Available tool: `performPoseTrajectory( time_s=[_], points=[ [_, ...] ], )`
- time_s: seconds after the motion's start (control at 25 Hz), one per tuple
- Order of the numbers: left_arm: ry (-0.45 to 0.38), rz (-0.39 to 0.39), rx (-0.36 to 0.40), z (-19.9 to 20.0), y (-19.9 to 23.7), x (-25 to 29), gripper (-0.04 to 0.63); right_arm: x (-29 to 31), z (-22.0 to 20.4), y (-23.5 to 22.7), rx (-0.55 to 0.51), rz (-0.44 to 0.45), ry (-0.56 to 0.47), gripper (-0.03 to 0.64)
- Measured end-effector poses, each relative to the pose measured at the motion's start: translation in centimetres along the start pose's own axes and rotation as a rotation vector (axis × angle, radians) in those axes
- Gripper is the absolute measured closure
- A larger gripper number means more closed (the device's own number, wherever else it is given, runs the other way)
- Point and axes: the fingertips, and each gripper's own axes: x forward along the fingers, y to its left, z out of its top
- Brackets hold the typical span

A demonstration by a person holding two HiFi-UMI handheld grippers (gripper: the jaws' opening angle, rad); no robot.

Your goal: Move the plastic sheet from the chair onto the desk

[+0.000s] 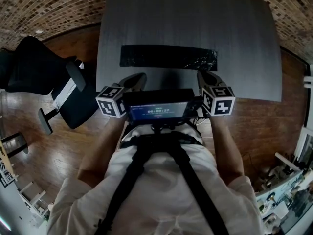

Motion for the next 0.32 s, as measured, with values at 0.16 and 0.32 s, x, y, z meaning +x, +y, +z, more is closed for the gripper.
performPoseTrajectory(
  time_s=[0.16,0.32],
  points=[
    [-0.008,0.011,-0.002,-0.2,-0.7,0.1,0.58,-0.2,-0.6,-0.6,0.0,0.018,0.015,0.617],
    [-0.017,0.026,-0.005,-0.3,-1.4,0.2,0.58,-0.5,-0.8,-1.2,-0.01,0.031,0.014,0.617]
  ],
)
